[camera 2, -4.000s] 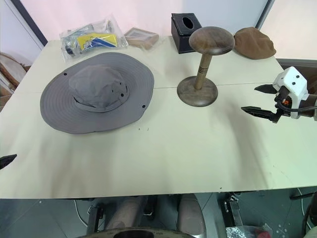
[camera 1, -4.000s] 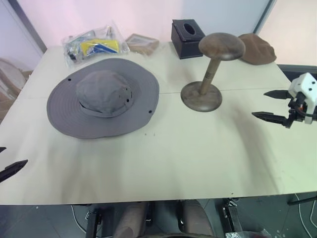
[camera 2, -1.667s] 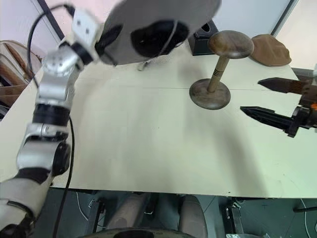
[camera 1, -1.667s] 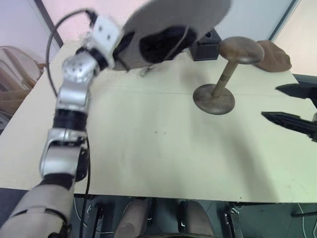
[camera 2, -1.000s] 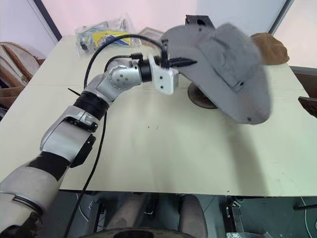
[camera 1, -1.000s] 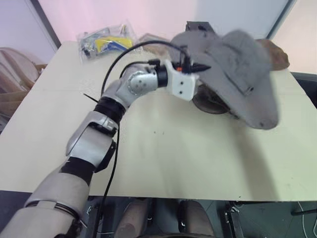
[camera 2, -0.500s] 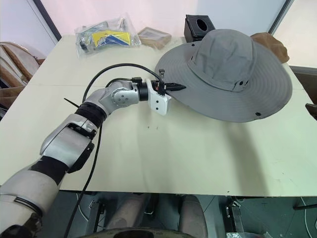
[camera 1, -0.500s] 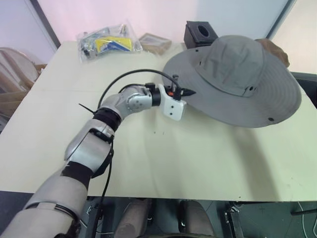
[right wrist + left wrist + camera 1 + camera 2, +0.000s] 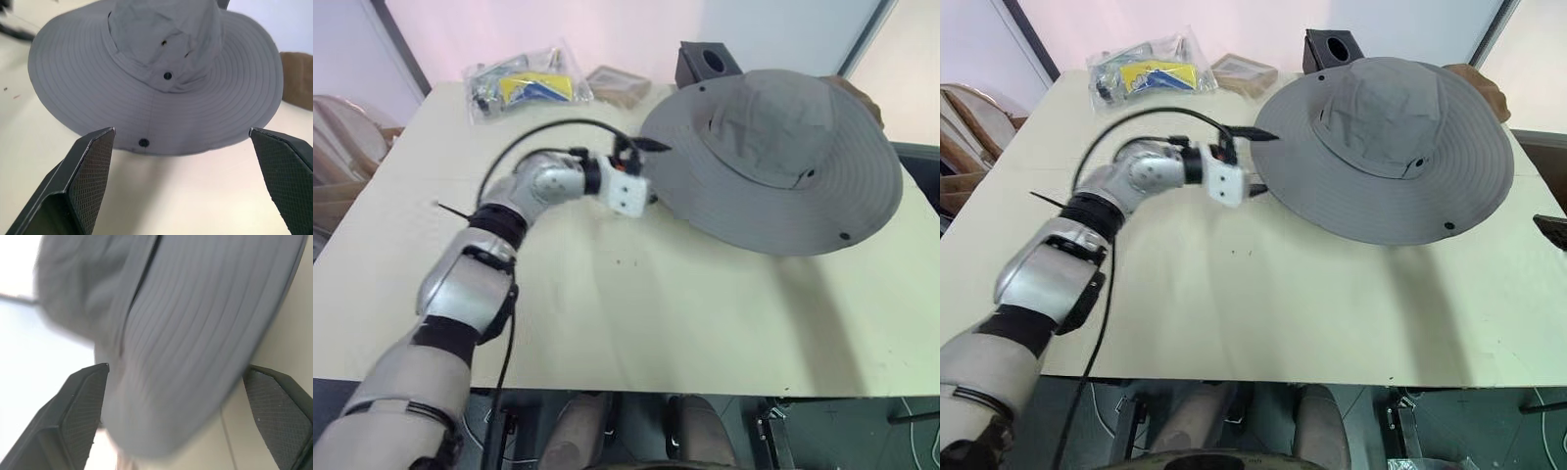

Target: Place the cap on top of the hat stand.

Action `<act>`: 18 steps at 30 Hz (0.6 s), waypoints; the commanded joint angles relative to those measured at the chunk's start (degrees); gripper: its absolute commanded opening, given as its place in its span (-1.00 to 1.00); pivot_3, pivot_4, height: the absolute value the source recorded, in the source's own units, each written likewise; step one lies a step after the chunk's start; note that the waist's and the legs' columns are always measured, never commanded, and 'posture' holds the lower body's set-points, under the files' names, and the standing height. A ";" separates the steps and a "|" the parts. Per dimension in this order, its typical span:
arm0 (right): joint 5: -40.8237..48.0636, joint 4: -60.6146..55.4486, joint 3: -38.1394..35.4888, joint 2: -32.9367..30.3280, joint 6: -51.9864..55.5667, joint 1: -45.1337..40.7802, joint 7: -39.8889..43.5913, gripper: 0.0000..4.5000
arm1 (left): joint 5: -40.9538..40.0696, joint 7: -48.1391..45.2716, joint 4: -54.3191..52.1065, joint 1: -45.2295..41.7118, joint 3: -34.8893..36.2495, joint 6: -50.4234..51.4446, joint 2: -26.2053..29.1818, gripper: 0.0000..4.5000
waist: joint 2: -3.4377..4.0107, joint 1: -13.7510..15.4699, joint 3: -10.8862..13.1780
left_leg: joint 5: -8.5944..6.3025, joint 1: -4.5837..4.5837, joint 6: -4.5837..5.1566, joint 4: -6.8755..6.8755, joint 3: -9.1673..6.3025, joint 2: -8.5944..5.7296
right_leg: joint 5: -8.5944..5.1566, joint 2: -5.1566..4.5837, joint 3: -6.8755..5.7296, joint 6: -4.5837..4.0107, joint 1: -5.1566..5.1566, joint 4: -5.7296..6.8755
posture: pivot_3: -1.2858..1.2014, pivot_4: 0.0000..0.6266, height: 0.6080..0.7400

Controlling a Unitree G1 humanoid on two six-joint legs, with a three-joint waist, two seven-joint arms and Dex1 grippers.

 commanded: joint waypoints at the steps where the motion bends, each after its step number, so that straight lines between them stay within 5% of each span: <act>1: -1.94 2.21 -0.36 -2.54 -2.69 -0.12 1.79 1.00 | -11.02 -14.59 -2.97 0.45 4.56 2.94 4.02 0.99 | 0.00 0.03 0.00 | 0.00 0.00 -0.01 0.00 0.00 0.00 | 0.00 0.00 0.00 0.00 0.00 0.00 | 0.03 -0.52 0.91; 8: -7.35 13.73 -0.27 -9.19 -7.57 -0.06 9.63 1.00 | -32.98 -51.39 -11.15 -1.57 11.49 43.67 15.41 0.99 | -0.02 -0.49 0.01 | 0.02 0.04 0.03 0.03 -0.03 0.01 | -0.01 0.08 0.00 -0.02 -0.09 -0.01 | 0.03 -0.52 0.91; 13: -7.54 18.42 3.30 -11.76 -9.00 -4.15 11.13 1.00 | -41.93 -52.78 -11.42 -8.06 13.09 64.87 18.85 0.99 | -0.03 -0.48 0.02 | -0.01 0.07 0.00 0.08 -0.13 0.01 | -0.01 0.07 -0.01 -0.02 -0.07 -0.03 | 0.03 -0.52 0.91; 18: -7.46 18.43 7.69 -11.28 -9.94 -7.65 10.57 1.00 | -43.88 -52.78 -11.34 -11.30 14.40 71.00 19.65 0.99 | -0.01 -1.23 0.01 | -0.04 0.15 -0.06 0.03 -0.14 0.01 | -0.03 0.05 0.00 -0.01 -0.03 -0.02 | 0.03 -0.52 0.91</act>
